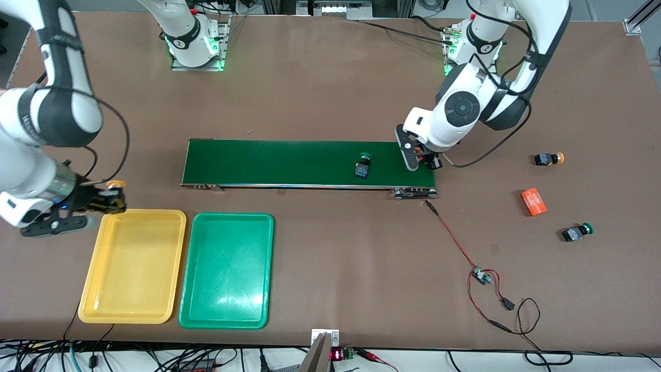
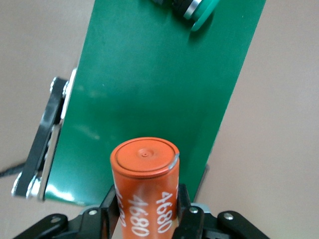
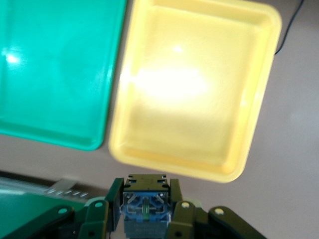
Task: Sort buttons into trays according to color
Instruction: 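Carry the button over the yellow tray while the left gripper places the cell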
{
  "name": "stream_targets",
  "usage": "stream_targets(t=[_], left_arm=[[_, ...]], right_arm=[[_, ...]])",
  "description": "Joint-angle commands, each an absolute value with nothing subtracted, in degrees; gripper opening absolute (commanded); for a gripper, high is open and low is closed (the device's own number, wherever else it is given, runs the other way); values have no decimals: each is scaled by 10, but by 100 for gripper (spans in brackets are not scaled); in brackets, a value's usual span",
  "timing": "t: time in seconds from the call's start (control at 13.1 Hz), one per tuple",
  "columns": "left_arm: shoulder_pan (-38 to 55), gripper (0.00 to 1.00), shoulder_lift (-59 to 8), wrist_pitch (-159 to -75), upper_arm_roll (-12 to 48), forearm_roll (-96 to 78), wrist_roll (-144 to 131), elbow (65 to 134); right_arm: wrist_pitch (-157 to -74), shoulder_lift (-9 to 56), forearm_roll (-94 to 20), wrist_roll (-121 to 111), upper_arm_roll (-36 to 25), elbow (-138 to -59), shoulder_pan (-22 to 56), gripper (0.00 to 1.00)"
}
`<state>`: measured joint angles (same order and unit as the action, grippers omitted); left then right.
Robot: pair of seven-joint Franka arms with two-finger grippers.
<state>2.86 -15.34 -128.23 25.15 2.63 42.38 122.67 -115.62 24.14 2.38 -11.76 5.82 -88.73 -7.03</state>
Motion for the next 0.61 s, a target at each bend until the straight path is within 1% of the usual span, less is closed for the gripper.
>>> stream_targets(t=[0.0,0.15,0.38,0.46,0.53], left_arm=[[29,0,-183,-1302,250,72,457,1208],[30,0,-185,-1303,250,80,461,1208],[44,1,-190,-1303,250,81,476,1209],[45,2,-192,-1303,250,81,476,1209],[46,6,-196,-1303,250,82,476,1209]], right_arm=[[-1223,282,25,-142,70,-889,-91,32],[-1289,317,51,-145,70,-889,-108,32],[-1337,359,56,-162,70,-887,-118,32],[-1363,373,55,-172,70,-887,-121,32],[-1381,385,56,-177,70,-887,-130,32]])
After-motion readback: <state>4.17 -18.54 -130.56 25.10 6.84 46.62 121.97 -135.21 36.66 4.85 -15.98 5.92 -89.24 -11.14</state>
